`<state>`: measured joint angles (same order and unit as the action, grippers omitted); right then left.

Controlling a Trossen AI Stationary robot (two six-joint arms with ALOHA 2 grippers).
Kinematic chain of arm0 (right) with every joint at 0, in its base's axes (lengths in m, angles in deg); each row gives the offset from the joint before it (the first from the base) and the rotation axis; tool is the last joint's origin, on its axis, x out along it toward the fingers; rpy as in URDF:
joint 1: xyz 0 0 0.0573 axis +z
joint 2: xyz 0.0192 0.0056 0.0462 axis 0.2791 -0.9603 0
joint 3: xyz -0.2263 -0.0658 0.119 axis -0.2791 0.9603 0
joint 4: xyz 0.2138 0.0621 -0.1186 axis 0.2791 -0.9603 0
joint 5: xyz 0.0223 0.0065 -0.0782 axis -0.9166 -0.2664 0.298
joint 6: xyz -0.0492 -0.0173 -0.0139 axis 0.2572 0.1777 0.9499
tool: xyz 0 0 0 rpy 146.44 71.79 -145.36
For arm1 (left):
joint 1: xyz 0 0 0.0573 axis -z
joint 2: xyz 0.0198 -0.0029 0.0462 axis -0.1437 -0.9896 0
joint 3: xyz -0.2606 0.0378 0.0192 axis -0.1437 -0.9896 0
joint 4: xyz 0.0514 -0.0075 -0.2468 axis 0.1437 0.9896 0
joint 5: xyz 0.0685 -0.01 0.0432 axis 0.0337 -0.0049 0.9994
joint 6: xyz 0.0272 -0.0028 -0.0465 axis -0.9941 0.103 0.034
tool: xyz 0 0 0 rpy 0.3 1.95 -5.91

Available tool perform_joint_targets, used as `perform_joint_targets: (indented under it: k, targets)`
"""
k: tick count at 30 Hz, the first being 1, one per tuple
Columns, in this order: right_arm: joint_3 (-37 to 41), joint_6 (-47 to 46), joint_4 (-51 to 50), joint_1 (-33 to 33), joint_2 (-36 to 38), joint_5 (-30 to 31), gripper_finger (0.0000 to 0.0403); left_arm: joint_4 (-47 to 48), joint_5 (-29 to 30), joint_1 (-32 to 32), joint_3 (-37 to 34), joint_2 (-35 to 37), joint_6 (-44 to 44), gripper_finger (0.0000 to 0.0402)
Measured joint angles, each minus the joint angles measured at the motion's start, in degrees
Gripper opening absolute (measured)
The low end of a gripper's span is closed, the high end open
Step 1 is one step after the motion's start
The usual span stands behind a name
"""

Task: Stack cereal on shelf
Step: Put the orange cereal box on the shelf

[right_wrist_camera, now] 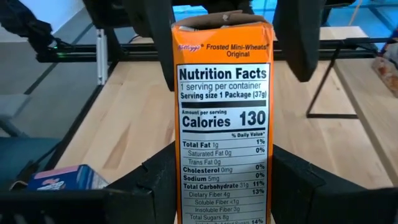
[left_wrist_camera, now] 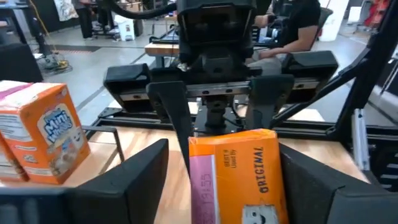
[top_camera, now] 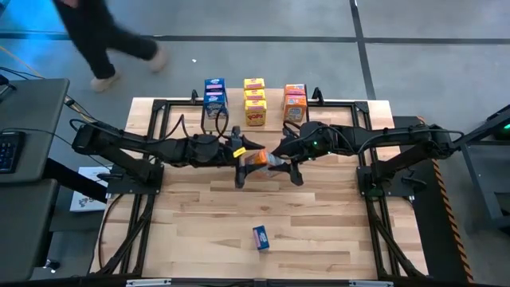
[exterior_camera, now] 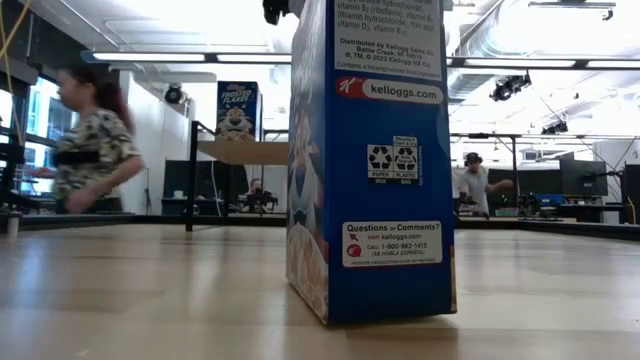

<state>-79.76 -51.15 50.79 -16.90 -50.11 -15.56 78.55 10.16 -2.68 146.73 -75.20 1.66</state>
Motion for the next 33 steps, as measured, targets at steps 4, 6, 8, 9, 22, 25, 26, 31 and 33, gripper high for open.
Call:
perform_joint_targets:
  k: [4, 6, 8, 9, 22, 25, 26, 31, 33]
  targets:
    - [0.00, -0.04, -0.38, 0.00, 0.13, 1.54, 0.0185, -0.09, 1.67, -0.01, -0.04, 1.33, -2.52, 0.0265]
    - [0.00, 0.01, -1.57, 0.00, 0.54, 2.70, 0.0185, -0.42, 1.77, 0.16, 0.04, 3.02, -3.02, 0.0266]
    - [0.00, 0.58, -3.09, 0.00, 1.45, 3.95, 0.0185, -0.17, 1.80, 0.65, 0.04, 4.85, -3.06, 0.0265]
    - [0.00, 1.10, -3.75, 0.00, 2.08, 4.28, 0.0185, -0.20, 1.83, 0.93, 0.04, 5.64, -3.13, 0.0265]
    - [0.01, 12.08, -5.38, -3.79, 13.31, 8.81, 0.0185, 2.63, 1.81, 1.90, -0.02, 11.31, -7.17, 0.0264]
    - [0.00, 13.52, -6.85, -6.15, 15.74, 7.25, 0.0185, 4.10, 1.78, 1.52, -0.02, 11.79, -7.13, 0.0264]
    - [0.01, 13.84, -7.38, -6.93, 16.29, 6.38, 0.0185, 4.88, 1.81, 1.47, -0.02, 11.99, -7.11, 0.0264]
    - [0.02, 14.49, -8.47, -10.54, 17.00, 4.79, 0.0185, 6.63, 3.46, 1.46, -0.04, 12.00, -7.10, 0.0264]
    - [0.11, 14.49, -8.57, -11.89, 16.96, 4.72, 0.0185, 6.96, 5.49, 1.46, -0.04, 12.03, -7.11, 0.0264]
